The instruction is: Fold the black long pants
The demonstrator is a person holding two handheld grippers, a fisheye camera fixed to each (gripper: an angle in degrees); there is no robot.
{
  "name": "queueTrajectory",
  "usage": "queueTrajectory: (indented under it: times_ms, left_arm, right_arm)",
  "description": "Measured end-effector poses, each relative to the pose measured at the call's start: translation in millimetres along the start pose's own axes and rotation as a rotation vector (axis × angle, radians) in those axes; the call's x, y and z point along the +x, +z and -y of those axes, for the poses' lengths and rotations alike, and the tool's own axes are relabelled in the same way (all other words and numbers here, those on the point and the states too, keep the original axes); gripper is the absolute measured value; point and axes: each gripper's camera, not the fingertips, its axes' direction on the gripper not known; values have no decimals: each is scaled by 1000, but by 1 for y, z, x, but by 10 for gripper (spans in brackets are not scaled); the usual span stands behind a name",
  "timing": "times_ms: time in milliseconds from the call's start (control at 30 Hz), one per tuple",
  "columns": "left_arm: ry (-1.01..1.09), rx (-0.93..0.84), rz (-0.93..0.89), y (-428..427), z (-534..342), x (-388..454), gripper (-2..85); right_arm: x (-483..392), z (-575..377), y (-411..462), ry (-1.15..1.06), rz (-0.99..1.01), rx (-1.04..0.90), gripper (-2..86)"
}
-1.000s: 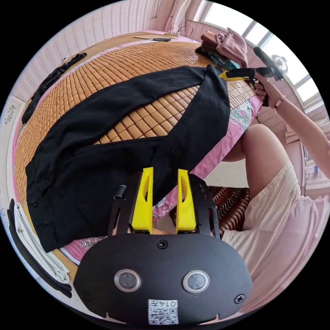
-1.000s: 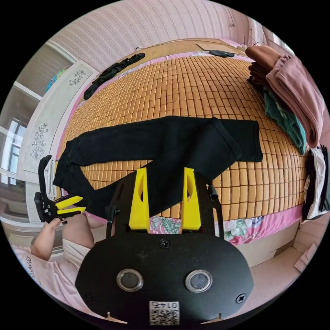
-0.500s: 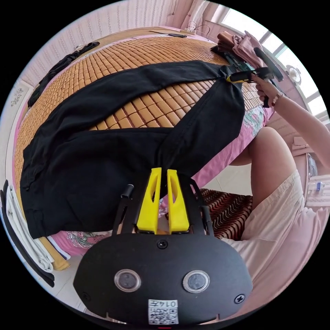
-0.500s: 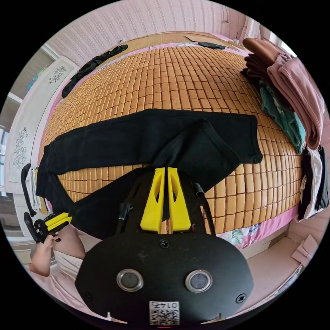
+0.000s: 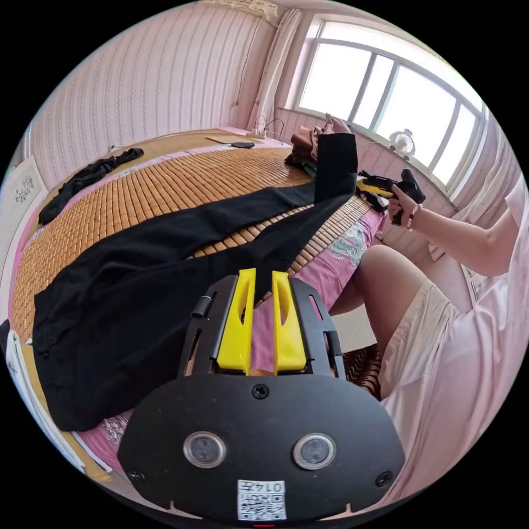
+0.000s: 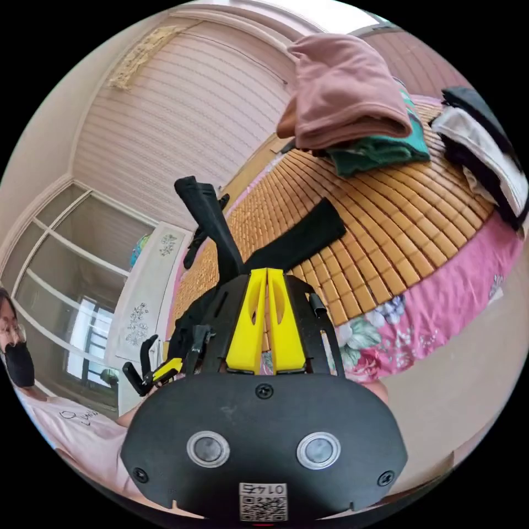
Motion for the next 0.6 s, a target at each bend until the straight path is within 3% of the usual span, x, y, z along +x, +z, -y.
queueTrajectory:
  times_ms: [67, 200, 367, 500, 600]
  left_arm:
    - [7, -25, 4, 5, -4, 5, 60]
    - [27, -85, 41, 15, 0, 8, 60]
    - [-2, -118, 100, 32, 16, 4, 60]
    - [-61, -309, 269, 76, 22, -7, 43]
    - [-93, -296, 243, 85, 23, -8, 2]
  right_arm:
    - [36, -27, -20, 128, 16, 4, -1]
    - [34, -39, -43, 142, -106, 77, 2]
    - [-9, 0, -20, 23, -299, -17, 29]
    - [-61, 18, 14, -195, -323, -96, 9]
    - [-80, 19, 68, -294, -608, -297, -1]
